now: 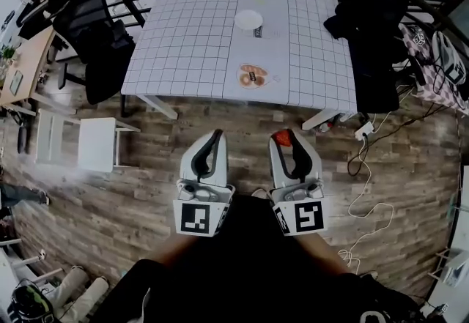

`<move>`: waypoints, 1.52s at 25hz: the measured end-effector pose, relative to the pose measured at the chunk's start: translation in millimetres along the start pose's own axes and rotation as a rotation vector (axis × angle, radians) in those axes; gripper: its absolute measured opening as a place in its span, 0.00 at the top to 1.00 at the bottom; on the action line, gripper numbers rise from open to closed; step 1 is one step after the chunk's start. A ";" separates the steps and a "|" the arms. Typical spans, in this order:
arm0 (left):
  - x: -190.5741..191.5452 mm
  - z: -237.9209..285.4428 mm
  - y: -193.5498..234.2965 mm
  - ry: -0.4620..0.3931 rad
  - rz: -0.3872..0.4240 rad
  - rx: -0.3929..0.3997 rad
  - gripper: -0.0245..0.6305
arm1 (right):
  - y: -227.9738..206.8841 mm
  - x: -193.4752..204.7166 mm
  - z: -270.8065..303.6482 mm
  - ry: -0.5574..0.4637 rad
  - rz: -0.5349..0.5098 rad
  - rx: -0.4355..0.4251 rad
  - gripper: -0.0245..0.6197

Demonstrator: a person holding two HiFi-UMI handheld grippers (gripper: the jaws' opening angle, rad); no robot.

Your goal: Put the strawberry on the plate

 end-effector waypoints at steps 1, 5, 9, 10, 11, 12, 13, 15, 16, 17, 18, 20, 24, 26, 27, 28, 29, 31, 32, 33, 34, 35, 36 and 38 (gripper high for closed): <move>-1.4 -1.3 -0.7 -0.017 0.016 -0.015 0.95 | -5.7 0.3 -4.1 -0.003 0.003 0.001 0.76; 8.4 -2.7 -16.3 0.012 0.030 -0.044 0.95 | -26.5 7.2 -21.3 -0.008 -0.034 0.007 0.76; 20.8 -7.2 -38.1 0.030 0.012 -0.069 0.95 | -39.4 17.9 -41.1 -0.011 -0.080 -0.014 0.76; 23.6 -7.3 -43.8 0.035 0.007 -0.067 0.95 | -43.4 20.4 -45.0 -0.006 -0.071 -0.015 0.76; 25.6 -6.7 -49.0 0.040 0.006 -0.064 0.95 | -47.8 22.1 -48.5 0.000 -0.059 -0.011 0.76; 26.8 -5.3 -54.1 0.045 0.006 -0.058 0.95 | -52.5 23.0 -51.6 0.004 -0.041 -0.004 0.76; 27.7 -2.9 -59.2 0.049 0.005 -0.048 0.95 | -57.2 23.2 -54.3 0.007 -0.023 0.006 0.76; 28.8 3.7 -67.3 0.055 0.003 -0.030 0.95 | -66.3 23.4 -58.0 0.010 -0.002 0.019 0.76; 29.6 7.5 -69.9 0.056 0.003 -0.024 0.95 | -70.1 23.7 -58.6 0.009 0.001 0.024 0.76; 31.0 11.2 -71.8 0.058 0.000 -0.018 0.95 | -73.3 24.0 -58.8 0.006 0.005 0.029 0.76; 32.5 14.5 -73.2 0.059 -0.003 -0.013 0.95 | -76.0 24.4 -58.7 0.000 0.010 0.035 0.76; 34.4 20.2 -74.4 0.059 -0.007 -0.003 0.95 | -80.6 26.9 -58.6 -0.001 0.018 0.046 0.76; 40.9 36.2 -74.8 0.057 -0.017 0.027 0.95 | -91.4 33.9 -55.2 0.031 0.010 0.071 0.76; 44.0 48.3 -72.1 0.051 -0.027 0.042 0.95 | -98.5 34.3 -47.9 0.033 0.003 0.088 0.76; 44.0 55.3 -69.9 0.046 -0.031 0.049 0.95 | -102.2 33.9 -42.9 0.033 0.001 0.098 0.76; 43.3 62.6 -67.4 0.041 -0.032 0.056 0.95 | -105.7 33.1 -37.2 0.033 0.000 0.108 0.76; 42.8 69.8 -64.6 0.037 -0.033 0.065 0.95 | -108.8 32.1 -30.8 0.033 0.001 0.115 0.76; 43.6 83.6 -56.7 0.034 -0.033 0.081 0.95 | -111.9 31.3 -15.4 0.036 0.002 0.123 0.76; 45.7 90.4 -51.0 0.036 -0.034 0.087 0.95 | -111.8 32.2 -6.1 0.039 0.002 0.124 0.76; 48.5 97.0 -44.1 0.040 -0.037 0.090 0.95 | -110.6 33.8 4.0 0.044 0.003 0.122 0.76; 51.3 103.5 -36.3 0.043 -0.041 0.089 0.95 | -108.8 35.8 14.7 0.050 0.004 0.119 0.76; 53.9 110.0 -27.8 0.046 -0.046 0.087 0.95 | -106.5 37.7 25.8 0.058 0.004 0.113 0.76; 56.7 116.8 -19.0 0.049 -0.052 0.087 0.95 | -104.1 39.4 37.4 0.064 0.003 0.108 0.76; 61.1 131.7 1.0 0.051 -0.058 0.081 0.95 | -100.2 41.7 62.5 0.072 -0.001 0.098 0.76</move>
Point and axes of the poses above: the fingertips, and each gripper's own axes: z forward along the fingers, y to its left, x out of its underside, the point moved 1 cm from there along -z, backward along the fingers, and after that the axes turned 10 degrees about x, right-handed, at the moved point
